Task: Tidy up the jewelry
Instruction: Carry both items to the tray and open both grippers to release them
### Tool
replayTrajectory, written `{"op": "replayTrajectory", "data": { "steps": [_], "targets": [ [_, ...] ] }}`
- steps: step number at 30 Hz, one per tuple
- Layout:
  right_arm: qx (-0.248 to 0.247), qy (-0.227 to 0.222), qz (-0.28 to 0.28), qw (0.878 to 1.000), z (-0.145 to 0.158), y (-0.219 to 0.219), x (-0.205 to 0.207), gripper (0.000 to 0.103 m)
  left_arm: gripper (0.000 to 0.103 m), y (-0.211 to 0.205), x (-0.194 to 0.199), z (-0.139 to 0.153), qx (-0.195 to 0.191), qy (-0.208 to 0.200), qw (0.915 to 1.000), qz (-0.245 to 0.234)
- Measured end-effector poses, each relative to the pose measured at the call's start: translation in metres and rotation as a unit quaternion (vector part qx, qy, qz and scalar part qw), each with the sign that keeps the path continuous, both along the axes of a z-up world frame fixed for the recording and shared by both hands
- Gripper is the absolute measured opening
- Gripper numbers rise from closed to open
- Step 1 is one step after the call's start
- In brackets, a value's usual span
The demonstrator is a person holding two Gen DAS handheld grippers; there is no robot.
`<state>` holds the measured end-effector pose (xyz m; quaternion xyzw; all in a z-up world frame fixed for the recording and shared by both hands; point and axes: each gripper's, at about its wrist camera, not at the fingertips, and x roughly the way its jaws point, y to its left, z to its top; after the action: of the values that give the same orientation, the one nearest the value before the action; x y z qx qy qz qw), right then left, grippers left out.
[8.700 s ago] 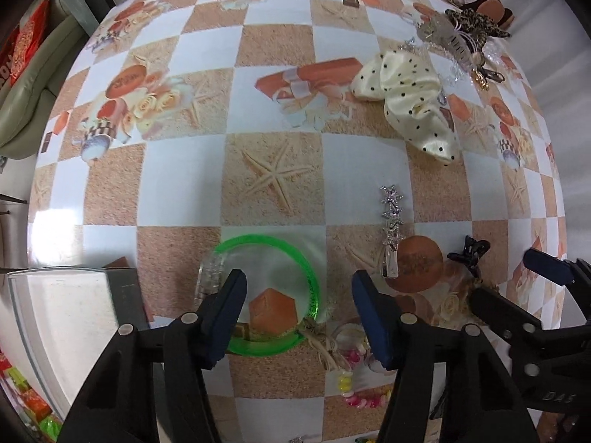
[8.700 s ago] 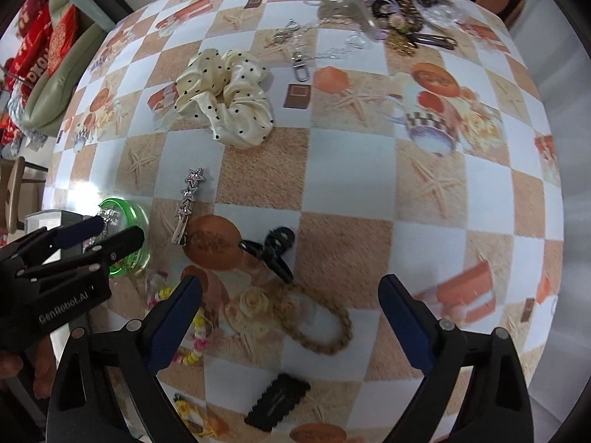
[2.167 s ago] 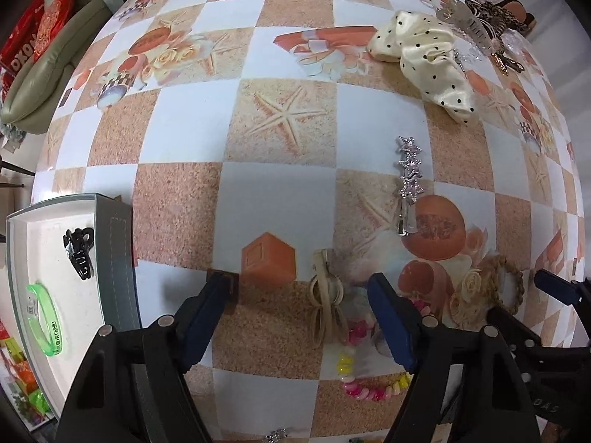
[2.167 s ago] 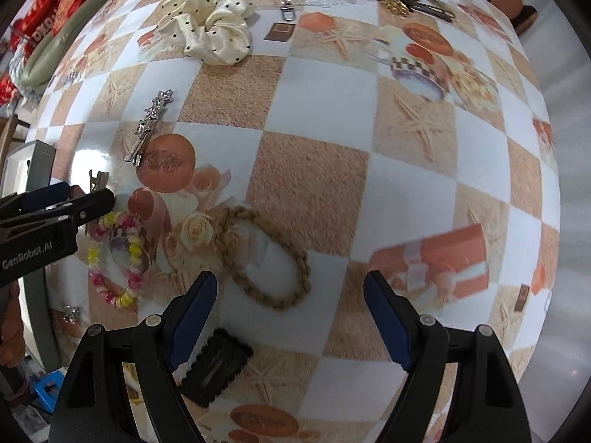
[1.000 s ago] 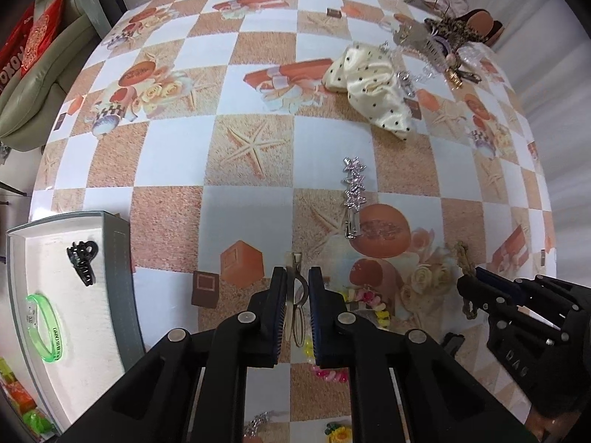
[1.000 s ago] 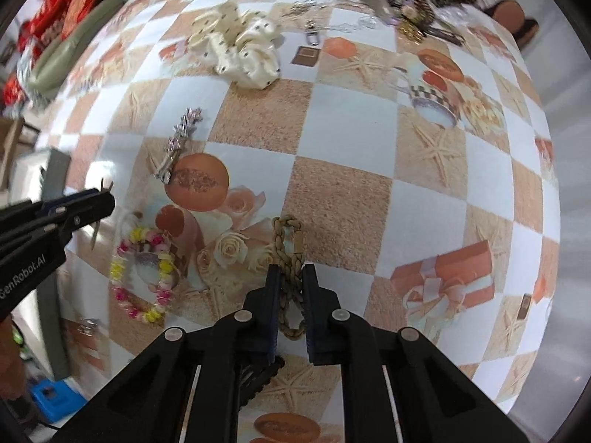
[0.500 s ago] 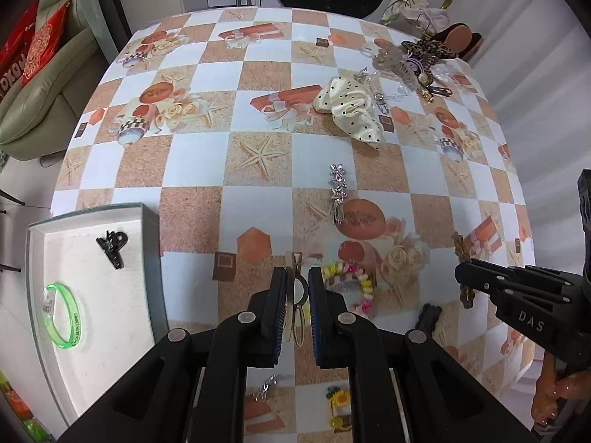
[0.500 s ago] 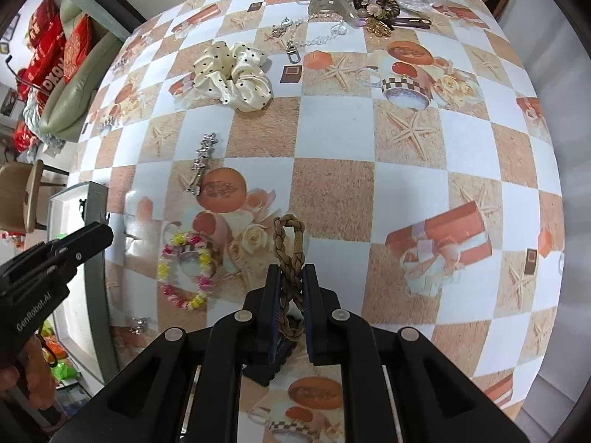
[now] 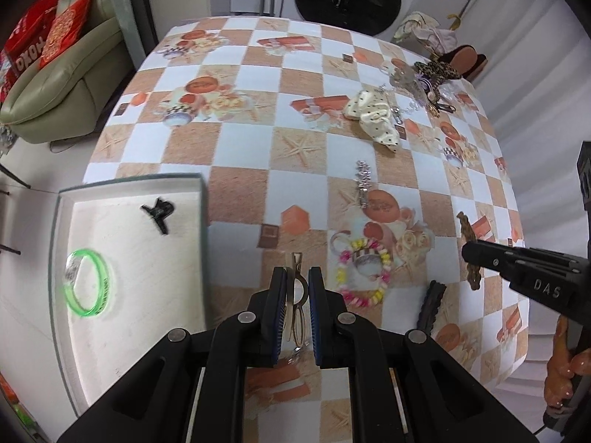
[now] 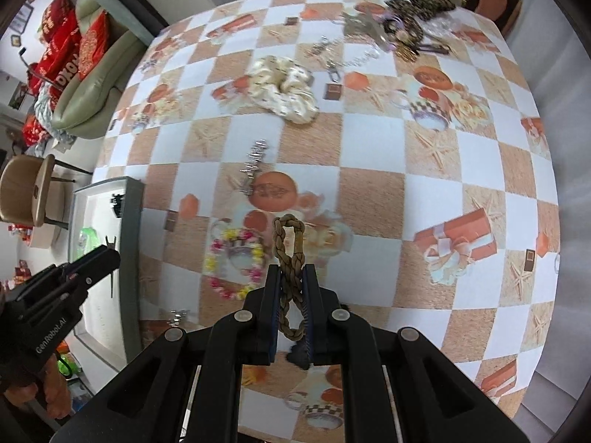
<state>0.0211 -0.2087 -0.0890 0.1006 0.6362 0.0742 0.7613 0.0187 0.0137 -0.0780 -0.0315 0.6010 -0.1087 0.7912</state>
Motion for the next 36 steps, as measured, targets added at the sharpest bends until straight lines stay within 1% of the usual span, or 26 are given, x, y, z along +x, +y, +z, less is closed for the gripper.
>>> {"op": "replayTrajectory", "data": {
  "steps": [4, 10, 15, 20, 27, 31, 36],
  "targets": [
    [0.001, -0.008, 0.017, 1.0, 0.011, 0.019, 0.001, 0.012, 0.017, 0.023, -0.009, 0.004, -0.001, -0.004, 0.9998, 0.018],
    [0.003, -0.019, 0.054, 0.998, 0.024, 0.061, 0.004, 0.012, 0.017, 0.067, -0.022, 0.006, -0.002, -0.006, 0.9983, 0.057],
    [0.008, -0.029, 0.096, 0.995, 0.034, 0.106, 0.011, 0.012, 0.017, 0.106, -0.034, 0.004, 0.001, -0.006, 0.9957, 0.092],
    [0.018, -0.033, 0.143, 0.989, 0.04, 0.158, 0.018, 0.012, 0.017, 0.147, -0.047, -0.004, 0.004, 0.0, 0.9906, 0.137],
    [0.024, -0.035, 0.21, 0.977, 0.038, 0.231, 0.026, 0.012, 0.017, 0.189, -0.06, -0.023, 0.012, 0.016, 0.9836, 0.179],
    [0.028, -0.03, 0.245, 0.969, 0.029, 0.272, 0.033, 0.012, 0.017, 0.205, -0.061, -0.037, 0.02, 0.026, 0.9796, 0.198],
    [0.027, -0.021, 0.266, 0.963, 0.01, 0.305, 0.044, 0.012, 0.017, 0.215, -0.059, -0.055, 0.027, 0.038, 0.9767, 0.209]
  ]
}}
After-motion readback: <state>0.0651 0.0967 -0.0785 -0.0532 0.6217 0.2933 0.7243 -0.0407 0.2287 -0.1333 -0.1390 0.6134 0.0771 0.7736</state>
